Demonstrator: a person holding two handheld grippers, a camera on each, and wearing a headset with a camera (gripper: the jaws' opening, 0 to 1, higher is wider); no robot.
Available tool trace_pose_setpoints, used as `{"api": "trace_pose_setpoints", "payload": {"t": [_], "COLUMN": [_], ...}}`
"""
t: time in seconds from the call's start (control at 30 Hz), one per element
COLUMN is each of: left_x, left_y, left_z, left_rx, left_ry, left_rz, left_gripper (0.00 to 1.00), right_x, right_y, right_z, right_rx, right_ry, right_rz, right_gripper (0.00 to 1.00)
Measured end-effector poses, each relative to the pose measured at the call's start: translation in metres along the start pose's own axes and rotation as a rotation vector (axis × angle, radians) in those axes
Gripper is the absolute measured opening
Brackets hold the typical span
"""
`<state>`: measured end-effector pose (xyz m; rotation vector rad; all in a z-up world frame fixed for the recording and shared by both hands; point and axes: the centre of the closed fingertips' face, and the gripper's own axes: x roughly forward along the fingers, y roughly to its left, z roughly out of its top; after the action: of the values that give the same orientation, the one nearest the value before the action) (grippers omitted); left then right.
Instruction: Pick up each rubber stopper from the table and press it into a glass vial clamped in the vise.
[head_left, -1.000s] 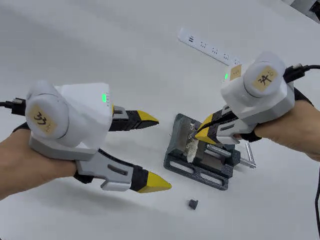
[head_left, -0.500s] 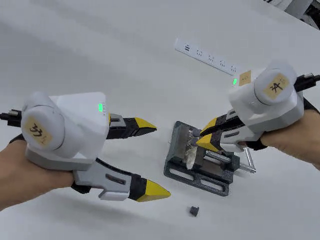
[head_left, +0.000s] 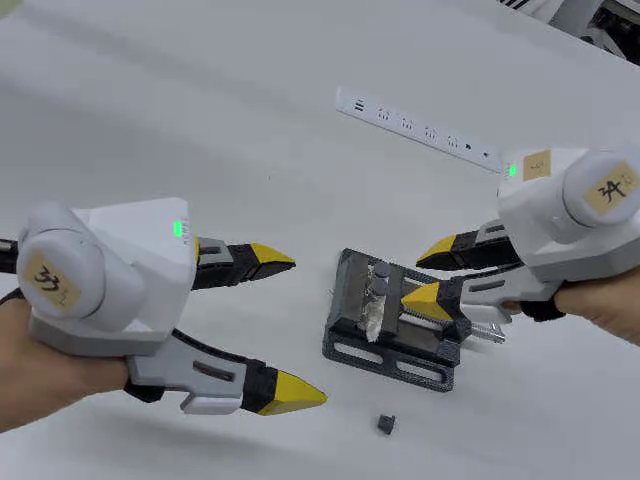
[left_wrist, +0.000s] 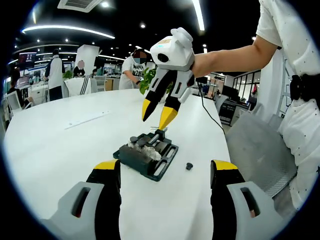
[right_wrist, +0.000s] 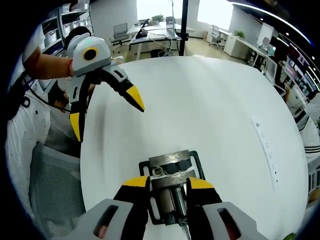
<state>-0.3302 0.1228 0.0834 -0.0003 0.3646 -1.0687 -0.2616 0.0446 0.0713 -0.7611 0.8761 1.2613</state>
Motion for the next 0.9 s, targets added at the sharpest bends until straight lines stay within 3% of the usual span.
{"api": "trace_pose_setpoints", "payload": {"t": [0.47, 0.9], "left_x": [-0.005, -0.005], "left_y": [-0.008, -0.018], "left_z": [0.002, -0.002], "left_rx": [0.022, 0.02], "left_ry": [0.037, 0.066], "left_rz": [0.014, 0.005], "left_gripper": [0.77, 0.8], "right_x": [-0.019, -0.027], "right_y": [0.007, 0.037], "right_z": [-0.024, -0.04], "right_rx": [0.101, 0.182], "right_ry": [-0.127, -0.294], "right_rz": [-0.065, -0.079], "right_gripper": [0.4, 0.51]}}
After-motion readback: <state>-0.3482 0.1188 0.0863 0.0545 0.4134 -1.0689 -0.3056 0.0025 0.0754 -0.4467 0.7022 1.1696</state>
